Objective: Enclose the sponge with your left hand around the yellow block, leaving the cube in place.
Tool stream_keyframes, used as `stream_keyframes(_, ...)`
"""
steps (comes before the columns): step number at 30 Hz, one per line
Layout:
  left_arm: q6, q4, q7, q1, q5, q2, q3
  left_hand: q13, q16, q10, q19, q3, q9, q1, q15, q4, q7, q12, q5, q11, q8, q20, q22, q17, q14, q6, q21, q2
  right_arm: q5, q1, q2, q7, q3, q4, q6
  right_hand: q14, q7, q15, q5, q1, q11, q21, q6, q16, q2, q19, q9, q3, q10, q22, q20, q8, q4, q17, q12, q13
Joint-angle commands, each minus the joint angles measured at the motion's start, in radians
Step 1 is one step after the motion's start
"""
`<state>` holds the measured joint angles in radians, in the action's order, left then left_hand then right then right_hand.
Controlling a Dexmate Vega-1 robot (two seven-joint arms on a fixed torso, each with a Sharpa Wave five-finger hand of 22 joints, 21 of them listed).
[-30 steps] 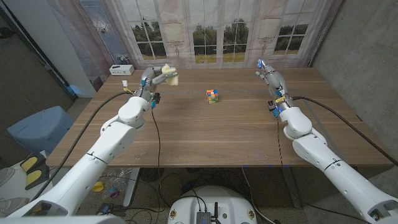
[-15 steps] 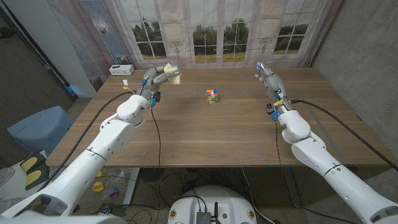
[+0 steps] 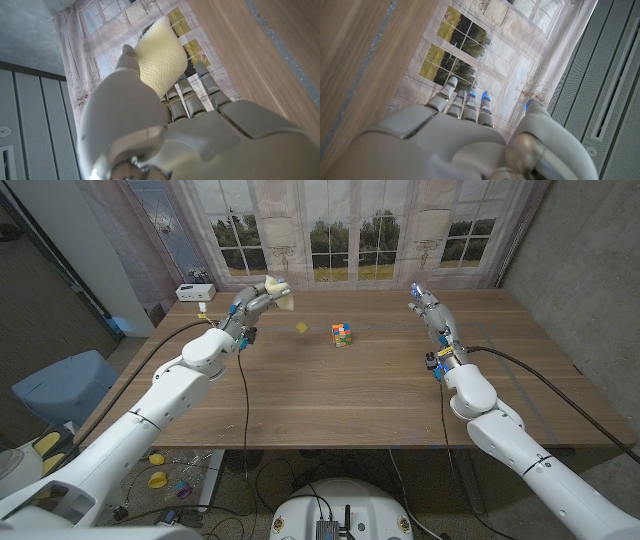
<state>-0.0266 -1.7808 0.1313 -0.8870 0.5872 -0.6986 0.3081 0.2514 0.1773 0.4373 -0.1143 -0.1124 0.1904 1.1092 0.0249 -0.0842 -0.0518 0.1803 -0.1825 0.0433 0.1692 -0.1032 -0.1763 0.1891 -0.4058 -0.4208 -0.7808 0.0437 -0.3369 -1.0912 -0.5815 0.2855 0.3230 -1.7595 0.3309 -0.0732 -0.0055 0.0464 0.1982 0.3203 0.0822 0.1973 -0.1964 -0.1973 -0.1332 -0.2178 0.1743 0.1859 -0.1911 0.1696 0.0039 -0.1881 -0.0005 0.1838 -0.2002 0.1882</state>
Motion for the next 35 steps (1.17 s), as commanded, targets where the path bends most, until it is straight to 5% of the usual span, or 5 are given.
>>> stream_keyframes(1,0.033,0.052,-0.128,0.050,-0.047,-0.081,0.032,-0.016,-0.006,-0.101,0.069,0.014,-0.003,-0.031,-0.016,-0.002,-0.016,-0.001,-0.009,-0.018,0.003,0.011,0.000,-0.006,0.123,0.083,0.049,-0.003,0.087,-0.067,0.015,0.093,0.012,-0.117,-0.057,-0.003,-0.003,0.000,-0.006,0.005,-0.002,-0.003,-0.008,0.005,0.009,-0.001,0.006,0.005,0.001,0.004,0.011,0.001,-0.002,0.004,0.003,0.005)
stream_keyframes(5,0.058,0.090,-0.190,0.073,-0.046,-0.093,0.041,-0.033,-0.001,-0.195,0.132,0.031,-0.005,-0.061,-0.044,0.000,-0.030,0.003,-0.014,-0.031,0.003,0.003,0.000,-0.011,0.221,0.159,0.101,-0.010,0.127,-0.092,0.021,0.131,0.020,-0.168,-0.092,-0.003,-0.003,0.000,-0.006,0.004,0.002,-0.003,-0.007,0.005,0.010,-0.001,0.006,0.005,0.000,0.004,0.013,0.002,-0.002,0.004,0.003,0.005)
stream_keyframes(14,0.103,0.171,-0.312,0.133,-0.051,-0.098,0.073,-0.054,-0.005,-0.480,0.312,0.084,-0.010,-0.155,-0.154,0.023,-0.039,0.003,-0.038,-0.062,-0.002,-0.070,-0.004,-0.011,0.499,0.424,0.250,-0.026,0.175,-0.131,0.032,0.175,0.027,-0.243,-0.146,-0.005,-0.006,0.000,-0.006,-0.001,-0.004,-0.005,-0.007,0.004,0.013,0.006,0.006,0.003,0.000,0.004,0.035,0.002,-0.001,0.005,0.003,0.005)
stream_keyframes(22,0.128,0.206,-0.378,0.170,-0.075,-0.109,0.096,-0.057,-0.005,-0.872,0.557,0.169,-0.010,-0.252,-0.224,0.071,-0.045,-0.001,-0.109,-0.104,0.000,-0.106,-0.017,-0.005,0.837,0.791,0.413,-0.037,0.187,-0.122,0.042,0.175,0.037,-0.250,-0.164,-0.006,-0.009,0.000,-0.006,-0.007,-0.004,-0.006,-0.005,0.003,0.015,0.008,0.006,0.000,-0.001,0.004,0.043,0.002,0.000,0.005,0.002,0.005)
stream_keyframes(35,0.123,0.246,-0.406,0.187,-0.062,-0.101,0.102,-0.057,0.002,-0.885,0.572,0.175,-0.009,-0.260,-0.217,0.081,-0.037,0.011,-0.122,-0.123,0.008,-0.109,-0.020,-0.005,0.861,0.812,0.427,-0.020,0.190,-0.096,0.069,0.173,0.065,-0.227,-0.177,-0.008,-0.011,0.000,-0.005,-0.013,-0.008,-0.005,-0.004,0.002,0.015,0.008,0.006,-0.001,0.000,0.004,0.045,0.002,0.003,0.006,0.003,0.005)
